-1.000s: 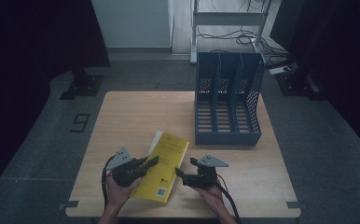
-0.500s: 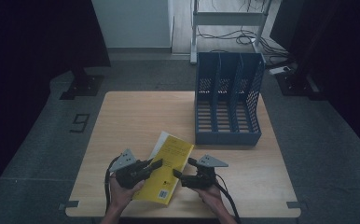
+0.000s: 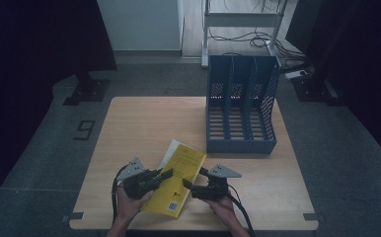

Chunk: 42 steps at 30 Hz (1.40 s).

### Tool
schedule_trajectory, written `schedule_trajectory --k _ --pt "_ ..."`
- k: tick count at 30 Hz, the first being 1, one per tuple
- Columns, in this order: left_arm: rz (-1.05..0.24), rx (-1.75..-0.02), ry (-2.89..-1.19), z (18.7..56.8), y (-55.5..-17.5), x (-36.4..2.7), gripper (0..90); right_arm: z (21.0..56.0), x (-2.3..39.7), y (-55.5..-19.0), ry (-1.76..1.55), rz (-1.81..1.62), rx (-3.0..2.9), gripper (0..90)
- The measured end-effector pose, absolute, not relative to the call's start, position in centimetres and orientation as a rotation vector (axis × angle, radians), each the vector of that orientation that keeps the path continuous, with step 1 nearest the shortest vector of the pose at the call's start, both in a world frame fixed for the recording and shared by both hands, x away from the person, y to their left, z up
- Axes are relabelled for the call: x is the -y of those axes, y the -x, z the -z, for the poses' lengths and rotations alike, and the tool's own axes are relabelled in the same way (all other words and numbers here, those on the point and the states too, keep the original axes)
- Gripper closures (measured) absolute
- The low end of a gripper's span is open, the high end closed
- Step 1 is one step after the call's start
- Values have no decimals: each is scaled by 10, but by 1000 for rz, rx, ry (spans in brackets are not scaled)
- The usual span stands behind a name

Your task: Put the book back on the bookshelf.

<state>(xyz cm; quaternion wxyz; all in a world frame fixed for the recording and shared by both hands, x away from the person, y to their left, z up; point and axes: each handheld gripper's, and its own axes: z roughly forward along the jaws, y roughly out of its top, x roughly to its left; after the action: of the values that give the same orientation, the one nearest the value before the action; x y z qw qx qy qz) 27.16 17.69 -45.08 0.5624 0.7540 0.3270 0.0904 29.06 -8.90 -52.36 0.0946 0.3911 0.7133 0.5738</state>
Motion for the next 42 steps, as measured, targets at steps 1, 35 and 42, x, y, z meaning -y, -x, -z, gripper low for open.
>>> schedule_trajectory --k 1,35,42 --pt "-212 -771 -1777 451 -272 -177 820 524 89 -291 -1160 -1702 -2115 174" --pt "-165 -791 -1766 456 -280 -188 819 504 97 -279 -1117 -1699 -2013 252" --pt "-164 -798 -1758 456 -280 -190 819 498 100 -276 -1095 -1726 -1989 259"
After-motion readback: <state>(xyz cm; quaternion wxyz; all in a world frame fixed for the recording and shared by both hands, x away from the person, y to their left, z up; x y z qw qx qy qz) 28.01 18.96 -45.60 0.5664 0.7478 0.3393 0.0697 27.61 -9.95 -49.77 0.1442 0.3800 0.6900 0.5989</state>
